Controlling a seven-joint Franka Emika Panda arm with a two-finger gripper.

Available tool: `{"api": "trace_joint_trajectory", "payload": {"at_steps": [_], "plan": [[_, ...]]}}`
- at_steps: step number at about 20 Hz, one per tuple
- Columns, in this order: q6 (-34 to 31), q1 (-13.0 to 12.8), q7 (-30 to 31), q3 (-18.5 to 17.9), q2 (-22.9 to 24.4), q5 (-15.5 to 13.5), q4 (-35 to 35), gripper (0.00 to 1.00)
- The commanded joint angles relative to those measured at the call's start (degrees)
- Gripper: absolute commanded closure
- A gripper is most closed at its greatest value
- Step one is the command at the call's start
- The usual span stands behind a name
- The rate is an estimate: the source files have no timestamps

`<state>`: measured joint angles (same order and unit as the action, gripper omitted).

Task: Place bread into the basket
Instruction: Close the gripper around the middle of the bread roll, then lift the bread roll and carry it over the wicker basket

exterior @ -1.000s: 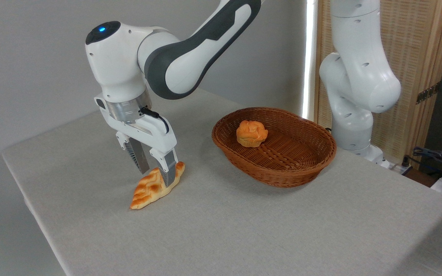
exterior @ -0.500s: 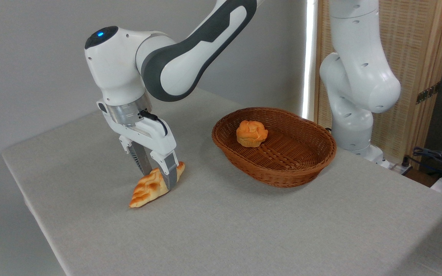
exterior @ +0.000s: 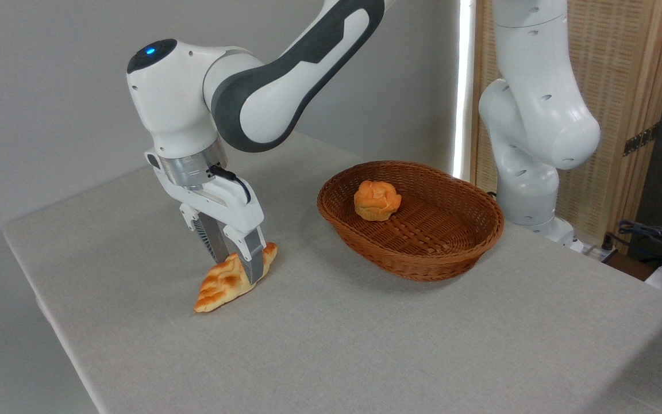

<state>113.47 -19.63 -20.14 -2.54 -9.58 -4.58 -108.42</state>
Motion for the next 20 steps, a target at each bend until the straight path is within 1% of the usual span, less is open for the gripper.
{"api": "trace_joint_trajectory", "payload": {"at_steps": [1,8,10,15,19,20], "plan": [[-0.4,-0.2,-0.2,-0.1,-0.1,0.6,0.1,0.47],[-0.4,-0.3,-0.2,-0.1,0.1,0.6,0.2,0.47],[-0.4,-0.2,-0.2,-0.1,0.9,0.6,0.7,0.47],[-1.0,-0.1,-1.0,-0.2,6.5,0.6,0.9,0.47],[-5.1,-0.1,-1.2,-0.4,11.3,0.6,0.8,0.47],[-6.3,-0.1,-1.8,-0.5,13.2,0.6,0.4,0.47]]}}
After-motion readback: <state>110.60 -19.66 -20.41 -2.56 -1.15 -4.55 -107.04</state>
